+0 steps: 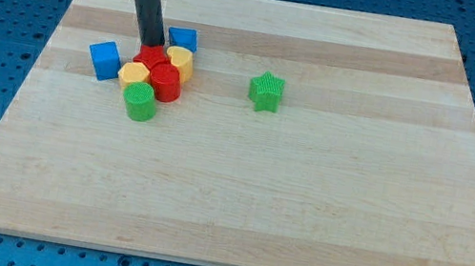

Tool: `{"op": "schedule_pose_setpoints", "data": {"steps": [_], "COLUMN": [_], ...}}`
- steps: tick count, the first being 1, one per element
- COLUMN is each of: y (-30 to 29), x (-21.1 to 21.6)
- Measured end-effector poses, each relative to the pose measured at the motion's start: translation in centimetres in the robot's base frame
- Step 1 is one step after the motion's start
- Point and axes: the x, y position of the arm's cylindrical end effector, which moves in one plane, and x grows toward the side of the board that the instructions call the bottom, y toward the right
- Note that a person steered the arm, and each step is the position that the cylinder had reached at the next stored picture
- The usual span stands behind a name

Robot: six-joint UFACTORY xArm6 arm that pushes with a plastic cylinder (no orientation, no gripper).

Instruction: Separate the blue triangle from a group of blocks

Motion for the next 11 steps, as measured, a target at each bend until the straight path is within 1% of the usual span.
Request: {"op": "schedule_pose_setpoints", "data": {"steps": [1,3,4,5,6,8,9,10,11], "y": [0.0,0.3,0.3,-1.6,-1.7,2.7,2.7,2.7,2.7], "x": [-0.1,-3.4,-3.4,1.1,3.2,3.2,2.6,-1.3,-3.3]}}
